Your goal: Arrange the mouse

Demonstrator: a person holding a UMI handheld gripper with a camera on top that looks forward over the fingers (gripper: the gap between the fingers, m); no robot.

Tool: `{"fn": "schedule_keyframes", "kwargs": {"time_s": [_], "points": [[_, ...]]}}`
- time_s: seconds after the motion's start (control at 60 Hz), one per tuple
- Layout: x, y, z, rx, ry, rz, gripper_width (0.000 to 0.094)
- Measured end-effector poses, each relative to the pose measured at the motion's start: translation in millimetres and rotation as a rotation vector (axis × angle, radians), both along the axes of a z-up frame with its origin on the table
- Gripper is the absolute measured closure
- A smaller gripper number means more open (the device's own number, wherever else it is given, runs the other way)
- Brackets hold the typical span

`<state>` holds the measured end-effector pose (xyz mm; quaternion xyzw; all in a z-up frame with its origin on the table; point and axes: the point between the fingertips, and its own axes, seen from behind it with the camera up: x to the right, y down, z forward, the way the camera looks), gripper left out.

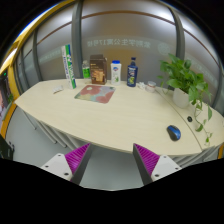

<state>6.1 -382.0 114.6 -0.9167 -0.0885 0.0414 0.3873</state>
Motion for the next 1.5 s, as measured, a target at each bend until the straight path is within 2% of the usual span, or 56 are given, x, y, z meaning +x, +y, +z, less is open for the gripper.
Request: {"fn": "schedule_keyframes", "kwargs": {"time_s": [0.133,0.267,0.383,0.483,0.717,0.817,0.95,0.983,1.017,1.133,1.233,1.333,1.5], "points": [[112,-3,-43,-0.029,-0.038,-0.092,0.0083],[208,19,-68,-0.014,-0.084,-0.182,0.0084],[261,54,-83,0.005,-0.082,-0.233,0.0082],[289,90,-93,0.033,-0.089,-0.246,0.0084],[305,151,-109,0.057,-0.083,-0.249,0.0086],[312,169,-113,0.064,-0.075,-0.251,0.0124],[314,176,-121,0.054,-0.081,-0.261,0.0250],[313,176,-124,0.039,-0.080,-0.251,0.0297],[310,180,-124,0.049,-0.068,-0.245,0.0400],[310,181,-123,0.065,-0.102,-0.231,0.0460],[312,180,-123,0.060,-0.114,-0.256,0.0523],[312,177,-110,0.064,-0.144,-0.310,0.0525],[288,181,-25,0.181,-0.184,-0.413,0.0526]]}}
